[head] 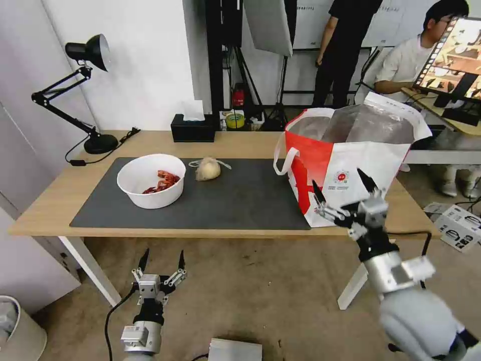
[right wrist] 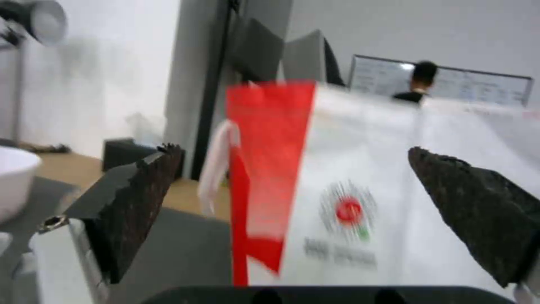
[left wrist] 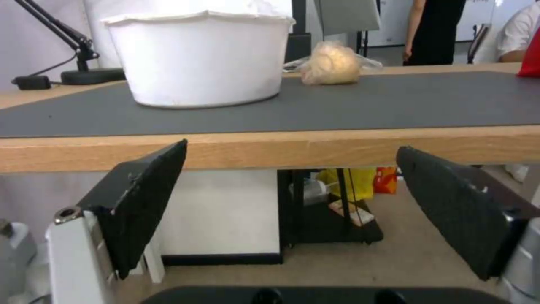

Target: Pick up the trash from the table and place it into the takeout bag.

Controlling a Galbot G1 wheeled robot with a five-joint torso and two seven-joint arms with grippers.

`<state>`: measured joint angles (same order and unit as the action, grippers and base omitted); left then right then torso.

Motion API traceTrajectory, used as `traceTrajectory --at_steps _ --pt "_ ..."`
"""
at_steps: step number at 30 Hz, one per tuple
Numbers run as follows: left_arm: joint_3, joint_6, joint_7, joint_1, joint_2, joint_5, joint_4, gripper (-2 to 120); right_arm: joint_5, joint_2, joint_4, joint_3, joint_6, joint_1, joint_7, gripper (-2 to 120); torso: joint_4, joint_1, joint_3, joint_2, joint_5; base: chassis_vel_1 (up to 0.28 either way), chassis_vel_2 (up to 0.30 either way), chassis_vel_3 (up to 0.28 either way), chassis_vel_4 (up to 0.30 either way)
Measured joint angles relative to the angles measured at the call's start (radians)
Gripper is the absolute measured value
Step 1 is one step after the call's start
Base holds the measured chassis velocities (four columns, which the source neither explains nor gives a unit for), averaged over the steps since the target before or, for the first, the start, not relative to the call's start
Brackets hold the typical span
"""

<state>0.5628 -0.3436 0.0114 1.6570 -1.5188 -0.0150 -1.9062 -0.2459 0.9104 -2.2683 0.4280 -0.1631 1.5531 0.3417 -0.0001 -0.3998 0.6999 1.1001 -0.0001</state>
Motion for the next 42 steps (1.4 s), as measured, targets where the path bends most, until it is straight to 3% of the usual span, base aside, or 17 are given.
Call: traceTrajectory --at_steps 5,9,10,17,28,42 --pt "0.002 -0.003 0.000 0.001 0.000 0.000 0.003 100 0.076 0.087 0.039 -0.004 -0.041 0.075 0.001 99 0.0001 0.000 0.000 0.000 0.0000 0.000 0.000 0.000 0.000" --pt "0.002 -0.003 0.000 0.001 0.000 0.001 0.004 100 0.091 0.103 0.048 -0.009 -0.048 0.088 0.004 99 0.0001 0.000 0.000 0.000 -0.0001 0.000 0.000 0.000 0.000" --pt "0.001 -0.003 0.000 0.002 -0.003 0.002 0.007 100 0.137 0.148 0.080 -0.024 -0.067 0.117 0.025 99 0.0001 0.000 0.000 0.000 0.0000 0.000 0.000 0.000 0.000" --pt "-0.001 -0.005 0.000 0.003 -0.006 0.004 0.009 100 0.196 0.205 0.149 -0.065 -0.104 0.154 0.060 99 0.0001 0.000 0.000 0.000 0.0000 0.000 0.000 0.000 0.000" --pt "-0.001 -0.023 0.000 0.005 -0.007 0.006 0.020 100 0.215 0.241 0.273 -0.116 -0.163 0.150 0.073 99 0.0001 0.000 0.000 0.000 0.0001 0.000 0.000 0.000 0.000" --pt "0.001 -0.023 -0.001 0.001 -0.011 0.008 0.028 100 0.141 0.212 0.257 -0.149 -0.133 0.099 0.072 99 0.0001 0.000 0.000 0.000 0.0001 0.000 0.000 0.000 0.000"
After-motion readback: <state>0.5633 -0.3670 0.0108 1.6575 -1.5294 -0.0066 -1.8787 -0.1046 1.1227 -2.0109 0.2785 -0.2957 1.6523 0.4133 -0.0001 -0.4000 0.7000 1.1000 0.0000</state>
